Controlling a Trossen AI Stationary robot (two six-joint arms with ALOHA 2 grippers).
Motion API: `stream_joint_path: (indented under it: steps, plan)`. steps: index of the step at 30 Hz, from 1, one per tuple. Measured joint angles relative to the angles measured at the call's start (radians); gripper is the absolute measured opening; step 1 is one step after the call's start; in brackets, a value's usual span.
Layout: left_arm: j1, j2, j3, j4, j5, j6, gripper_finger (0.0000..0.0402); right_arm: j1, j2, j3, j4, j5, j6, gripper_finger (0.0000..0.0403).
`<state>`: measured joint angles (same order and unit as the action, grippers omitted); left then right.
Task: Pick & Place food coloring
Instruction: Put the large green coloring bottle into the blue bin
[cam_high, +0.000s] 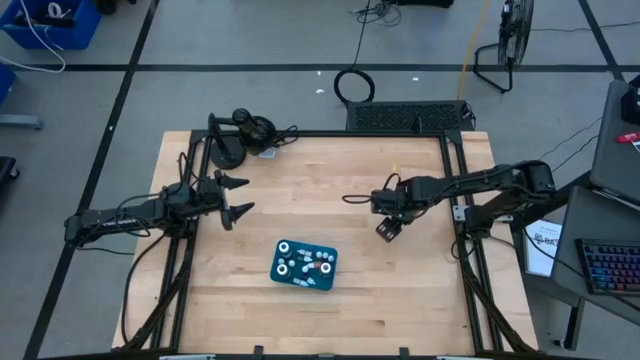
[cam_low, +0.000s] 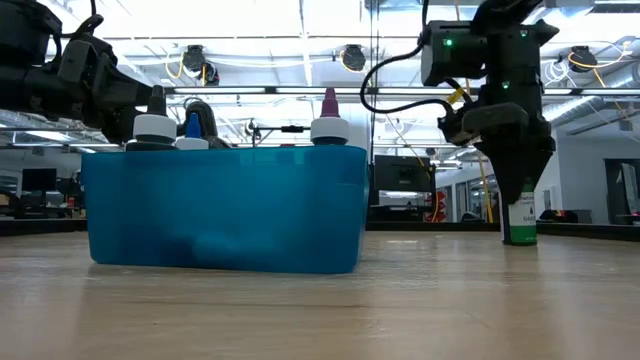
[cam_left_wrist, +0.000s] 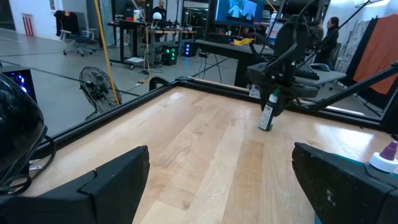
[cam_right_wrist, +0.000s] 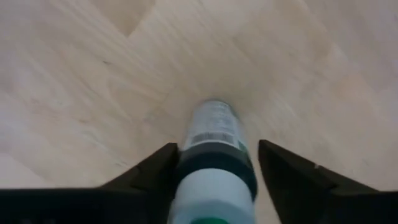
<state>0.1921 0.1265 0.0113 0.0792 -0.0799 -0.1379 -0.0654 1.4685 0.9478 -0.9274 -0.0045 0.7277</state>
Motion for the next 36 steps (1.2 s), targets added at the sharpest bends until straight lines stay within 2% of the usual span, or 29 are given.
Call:
stream_joint_path:
  steps: [4, 7, 10, 16, 20, 25, 33, 34, 36]
  plan:
    - [0.000, 0.000, 0.000, 0.000, 0.000, 0.000, 0.0390, 0.018, -0.006, 0.000, 0.059, -0.001, -0.043, 0.0123]
    - [0.000, 0.000, 0.000, 0.000, 0.000, 0.000, 0.0390, 0.045, -0.011, 0.026, 0.116, -0.001, -0.049, 0.0125]
    - [0.000, 0.000, 0.000, 0.000, 0.000, 0.000, 0.0390, 0.097, -0.016, 0.109, 0.156, 0.001, -0.061, 0.0125]
    - [0.000, 0.000, 0.000, 0.000, 0.000, 0.000, 0.0390, 0.259, -0.010, 0.376, 0.282, 0.042, -0.117, 0.0125]
    - [0.000, 0.000, 0.000, 0.000, 0.000, 0.000, 0.0390, 0.372, 0.037, 0.542, 0.371, 0.122, -0.210, 0.0125]
    - [0.000, 0.000, 0.000, 0.000, 0.000, 0.000, 0.0390, 0.440, 0.237, 0.799, 0.242, 0.168, -0.267, 0.0125]
    - [0.000, 0.000, 0.000, 0.000, 0.000, 0.000, 0.0390, 0.443, 0.674, 1.356, -0.183, 0.058, -0.274, 0.0125]
    - [0.000, 0.000, 0.000, 0.000, 0.000, 0.000, 0.0390, 0.443, 0.715, 1.402, -0.235, 0.055, -0.281, 0.0125]
    - [0.000, 0.000, 0.000, 0.000, 0.000, 0.000, 0.0390, 0.443, 0.743, 1.387, -0.256, 0.054, -0.294, 0.0125]
